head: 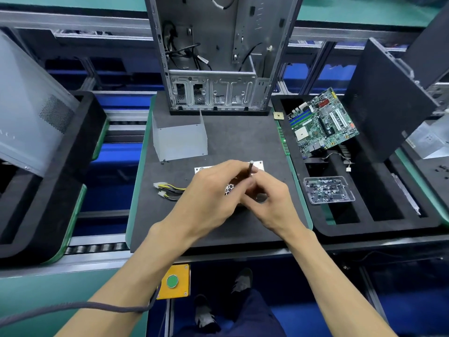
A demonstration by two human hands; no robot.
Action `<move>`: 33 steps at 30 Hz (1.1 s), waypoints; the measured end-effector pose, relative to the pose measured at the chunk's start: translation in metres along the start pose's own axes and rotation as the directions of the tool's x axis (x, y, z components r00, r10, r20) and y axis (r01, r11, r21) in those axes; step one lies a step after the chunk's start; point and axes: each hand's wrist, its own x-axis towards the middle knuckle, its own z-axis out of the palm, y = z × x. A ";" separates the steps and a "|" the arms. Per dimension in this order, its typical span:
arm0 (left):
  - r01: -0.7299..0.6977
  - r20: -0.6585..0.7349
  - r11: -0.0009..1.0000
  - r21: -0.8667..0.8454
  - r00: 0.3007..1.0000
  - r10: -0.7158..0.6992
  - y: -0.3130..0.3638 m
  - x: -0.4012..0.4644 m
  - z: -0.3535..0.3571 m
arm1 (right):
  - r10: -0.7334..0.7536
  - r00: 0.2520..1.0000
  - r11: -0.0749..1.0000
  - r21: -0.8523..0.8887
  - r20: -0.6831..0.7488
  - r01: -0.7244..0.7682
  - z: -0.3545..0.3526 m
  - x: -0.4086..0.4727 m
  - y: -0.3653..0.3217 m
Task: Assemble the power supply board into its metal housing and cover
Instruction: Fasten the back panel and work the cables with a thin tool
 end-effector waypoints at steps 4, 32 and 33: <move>0.041 0.092 0.999 -0.031 0.995 -0.038 -0.001 0.000 -0.003 | -0.064 0.996 0.997 0.058 0.070 0.060 -0.006 0.001 -0.007; 0.540 0.586 0.825 0.165 0.619 -0.523 -0.071 0.021 -0.027 | 0.643 0.750 0.766 0.158 -0.155 -0.623 -0.025 0.053 0.026; 0.491 0.609 0.848 0.202 0.615 -0.501 -0.069 0.021 -0.026 | 0.690 0.713 0.724 0.137 -0.125 -0.676 -0.025 0.056 0.033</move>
